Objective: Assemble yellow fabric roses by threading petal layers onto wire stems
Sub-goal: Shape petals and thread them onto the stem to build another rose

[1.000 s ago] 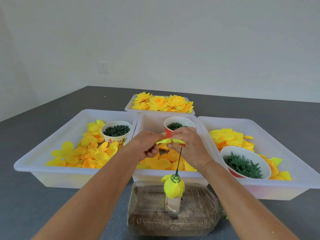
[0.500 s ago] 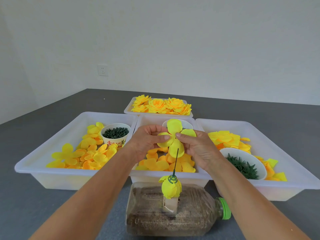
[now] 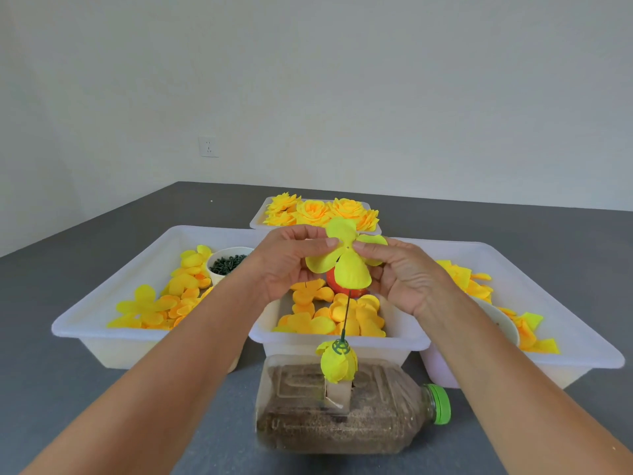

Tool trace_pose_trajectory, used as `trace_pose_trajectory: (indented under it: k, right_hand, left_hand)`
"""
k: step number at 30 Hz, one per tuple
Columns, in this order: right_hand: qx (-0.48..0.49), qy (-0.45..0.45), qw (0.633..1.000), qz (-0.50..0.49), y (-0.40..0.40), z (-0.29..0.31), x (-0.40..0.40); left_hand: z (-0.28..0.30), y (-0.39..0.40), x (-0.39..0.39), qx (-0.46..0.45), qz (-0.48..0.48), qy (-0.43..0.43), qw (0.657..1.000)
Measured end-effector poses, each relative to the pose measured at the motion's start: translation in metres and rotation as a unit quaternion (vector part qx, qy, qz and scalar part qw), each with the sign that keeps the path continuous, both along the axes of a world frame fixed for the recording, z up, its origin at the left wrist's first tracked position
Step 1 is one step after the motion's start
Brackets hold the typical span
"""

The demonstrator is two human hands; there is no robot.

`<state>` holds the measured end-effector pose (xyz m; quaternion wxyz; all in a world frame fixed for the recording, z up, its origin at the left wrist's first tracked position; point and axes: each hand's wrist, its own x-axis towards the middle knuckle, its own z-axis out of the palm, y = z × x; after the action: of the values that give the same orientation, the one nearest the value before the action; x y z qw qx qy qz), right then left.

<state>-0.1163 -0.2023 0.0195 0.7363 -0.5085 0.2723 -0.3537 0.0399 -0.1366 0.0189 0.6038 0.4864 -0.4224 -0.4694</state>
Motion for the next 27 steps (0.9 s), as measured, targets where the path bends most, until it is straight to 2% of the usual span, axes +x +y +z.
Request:
trace_pose_trajectory:
  k: [12,27]
  right_hand:
    - [0.003,0.047,0.997,0.062,0.013,0.033,-0.016]
    - [-0.044,0.065,0.988,0.134,0.033,0.039,-0.028]
  left_hand:
    - [0.043,0.024,-0.022,0.038,-0.057,0.066,0.995]
    - [0.039,0.052,-0.026,0.028,-0.006,-0.019,0.999]
